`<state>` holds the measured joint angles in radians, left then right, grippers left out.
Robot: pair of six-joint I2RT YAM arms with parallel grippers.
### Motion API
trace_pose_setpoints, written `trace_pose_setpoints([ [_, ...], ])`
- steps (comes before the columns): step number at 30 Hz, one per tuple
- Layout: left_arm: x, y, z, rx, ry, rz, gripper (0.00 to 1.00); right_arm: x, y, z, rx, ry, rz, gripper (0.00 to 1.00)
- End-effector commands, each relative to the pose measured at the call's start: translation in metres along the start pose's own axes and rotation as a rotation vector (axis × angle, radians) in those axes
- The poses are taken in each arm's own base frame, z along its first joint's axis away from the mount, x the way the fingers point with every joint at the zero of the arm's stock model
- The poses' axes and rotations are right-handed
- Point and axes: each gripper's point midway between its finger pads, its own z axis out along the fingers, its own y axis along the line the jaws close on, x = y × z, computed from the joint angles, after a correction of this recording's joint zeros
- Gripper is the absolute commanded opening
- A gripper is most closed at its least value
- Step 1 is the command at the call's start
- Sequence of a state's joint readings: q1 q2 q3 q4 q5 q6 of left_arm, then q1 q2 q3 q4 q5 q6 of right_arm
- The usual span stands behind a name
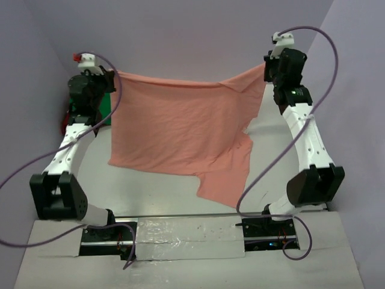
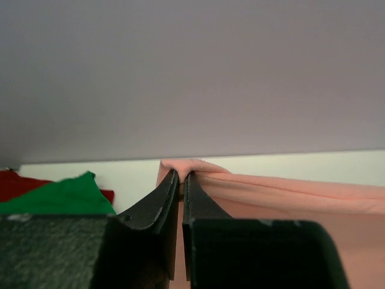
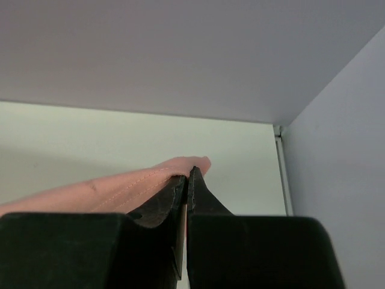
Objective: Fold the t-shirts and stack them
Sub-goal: Flatten out the tshirt
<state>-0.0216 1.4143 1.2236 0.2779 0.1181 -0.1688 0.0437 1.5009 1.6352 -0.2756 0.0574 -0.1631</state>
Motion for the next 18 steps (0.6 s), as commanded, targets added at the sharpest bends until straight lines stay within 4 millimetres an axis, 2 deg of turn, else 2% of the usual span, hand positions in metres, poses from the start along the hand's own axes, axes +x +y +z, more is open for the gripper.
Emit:
trace_pose_setpoints([
  [1, 0.0, -0.006, 0.028, 0.017, -0.096, 0.066, 0.0, 0.005, -0.004, 0.031, 0.05, -0.049, -0.026, 0.0],
  [2, 0.032, 0.002, 0.043, -0.003, -0.041, 0.063, 0.0, 0.02, -0.001, 0.047, 0.046, -0.028, -0.027, 0.0],
  [4, 0.049, 0.005, 0.057, -0.005, -0.026, 0.073, 0.0, 0.037, 0.002, 0.062, 0.055, -0.005, -0.028, 0.0],
  [5, 0.077, 0.011, 0.068, -0.014, 0.019, 0.068, 0.0, 0.041, 0.004, 0.069, 0.054, -0.008, -0.03, 0.0],
  [6, 0.079, 0.012, 0.075, -0.012, 0.014, 0.072, 0.0, 0.056, 0.006, 0.082, 0.052, 0.018, -0.034, 0.0],
  [7, 0.087, 0.012, 0.081, -0.01, 0.023, 0.076, 0.0, 0.061, 0.007, 0.089, 0.058, 0.028, -0.039, 0.0],
  [8, 0.111, 0.015, 0.089, -0.014, 0.059, 0.078, 0.0, 0.066, 0.008, 0.096, 0.062, 0.036, -0.045, 0.0],
  [10, 0.118, 0.017, 0.101, -0.023, 0.06, 0.09, 0.0, 0.082, 0.012, 0.115, 0.063, 0.069, -0.053, 0.0],
  [11, 0.138, 0.019, 0.106, -0.022, 0.092, 0.094, 0.0, 0.088, 0.013, 0.121, 0.063, 0.078, -0.057, 0.0],
  [12, 0.144, 0.019, 0.109, -0.022, 0.097, 0.112, 0.0, 0.098, 0.017, 0.13, 0.059, 0.094, -0.067, 0.0],
  [13, 0.148, 0.019, 0.113, -0.018, 0.089, 0.125, 0.0, 0.103, 0.016, 0.133, 0.071, 0.104, -0.072, 0.0],
  [14, 0.168, 0.022, 0.116, -0.021, 0.116, 0.133, 0.0, 0.101, 0.015, 0.137, 0.08, 0.08, -0.07, 0.0],
  [16, 0.18, 0.025, 0.121, -0.024, 0.128, 0.146, 0.0, 0.115, 0.016, 0.145, 0.083, 0.105, -0.081, 0.0],
  [17, 0.194, 0.027, 0.123, -0.028, 0.148, 0.145, 0.0, 0.117, 0.015, 0.146, 0.09, 0.103, -0.081, 0.0],
  [18, 0.196, 0.031, 0.125, -0.031, 0.148, 0.186, 0.0, 0.122, 0.015, 0.147, 0.093, 0.114, -0.081, 0.0],
])
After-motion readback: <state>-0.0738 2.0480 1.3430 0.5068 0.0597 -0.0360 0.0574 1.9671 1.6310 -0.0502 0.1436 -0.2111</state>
